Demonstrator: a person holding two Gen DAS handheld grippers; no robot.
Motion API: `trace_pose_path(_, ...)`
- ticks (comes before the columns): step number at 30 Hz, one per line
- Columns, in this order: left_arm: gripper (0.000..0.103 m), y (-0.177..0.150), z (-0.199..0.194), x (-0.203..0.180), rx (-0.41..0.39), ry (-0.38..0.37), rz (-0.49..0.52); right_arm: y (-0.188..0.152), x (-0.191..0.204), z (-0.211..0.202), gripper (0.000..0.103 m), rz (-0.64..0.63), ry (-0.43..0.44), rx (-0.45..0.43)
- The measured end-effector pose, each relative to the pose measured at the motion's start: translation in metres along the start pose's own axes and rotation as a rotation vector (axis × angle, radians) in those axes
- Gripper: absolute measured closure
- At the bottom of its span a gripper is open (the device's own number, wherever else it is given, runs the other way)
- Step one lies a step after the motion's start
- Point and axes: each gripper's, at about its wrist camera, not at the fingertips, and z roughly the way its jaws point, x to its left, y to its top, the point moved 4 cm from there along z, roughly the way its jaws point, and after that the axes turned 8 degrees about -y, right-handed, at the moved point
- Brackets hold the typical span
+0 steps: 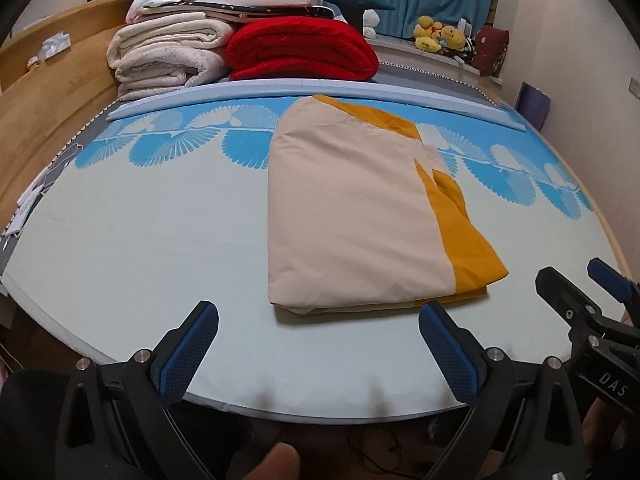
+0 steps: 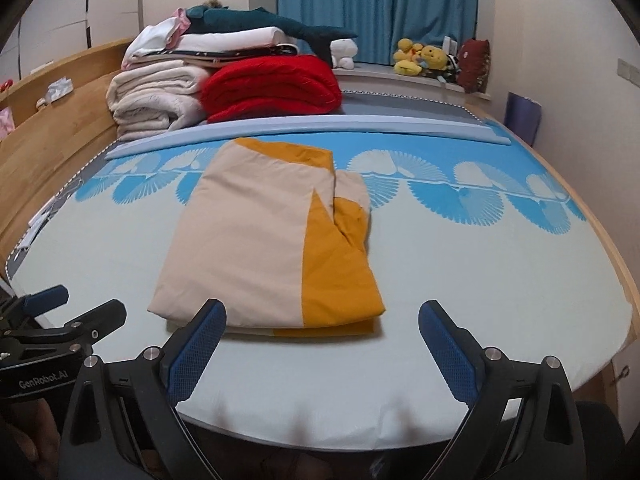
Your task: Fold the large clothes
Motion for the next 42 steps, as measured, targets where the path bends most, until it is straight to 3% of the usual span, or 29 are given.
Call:
trace_pose_path(14,0.004,-0.004,0.013,0.006,0.027,-0.001,-0.028,0.002,0.024,0.017,0.006,-0.061,0.017,-0.011)
trace_pose_path(42,0.003,-0.004,0.018,0.007,0.035,-0.008,-0.024,0.003,0.026,0.022,0.006,-0.065,0.017,-0.012)
